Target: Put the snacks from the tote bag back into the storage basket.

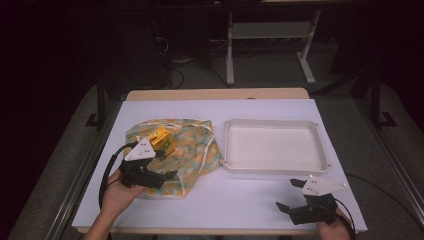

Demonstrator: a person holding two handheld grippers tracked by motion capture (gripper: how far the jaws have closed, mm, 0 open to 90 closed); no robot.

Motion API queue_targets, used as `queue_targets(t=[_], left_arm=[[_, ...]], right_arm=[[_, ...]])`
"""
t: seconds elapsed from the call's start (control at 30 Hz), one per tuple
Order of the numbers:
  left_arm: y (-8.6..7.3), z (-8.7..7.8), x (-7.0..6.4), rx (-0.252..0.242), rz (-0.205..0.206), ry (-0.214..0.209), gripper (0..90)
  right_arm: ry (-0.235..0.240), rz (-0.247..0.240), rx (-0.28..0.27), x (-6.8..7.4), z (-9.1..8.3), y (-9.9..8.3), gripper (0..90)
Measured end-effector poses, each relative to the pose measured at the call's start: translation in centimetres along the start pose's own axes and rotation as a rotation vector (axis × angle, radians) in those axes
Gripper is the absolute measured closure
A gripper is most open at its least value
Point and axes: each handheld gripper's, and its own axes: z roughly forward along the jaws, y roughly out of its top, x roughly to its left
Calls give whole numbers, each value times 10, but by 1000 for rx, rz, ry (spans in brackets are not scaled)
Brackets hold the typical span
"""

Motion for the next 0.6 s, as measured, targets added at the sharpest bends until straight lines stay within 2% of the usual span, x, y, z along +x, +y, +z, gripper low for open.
queue_targets(t=[0.07, 0.3, 0.43, 0.6], left_arm=[[3, -1, 5, 9, 0, 6, 220], [1, -4, 20, 3, -58, 22, 214], [-2, -5, 26, 15, -60, 46, 220], [1, -6, 34, 20, -76, 53, 216]], right_arm=[[0, 2, 1, 0, 0, 0, 135], [-7, 8, -4, 0, -2, -1, 135], [-12, 10, -9, 0, -3, -1, 135], [-11, 15, -8, 1, -3, -2, 135]])
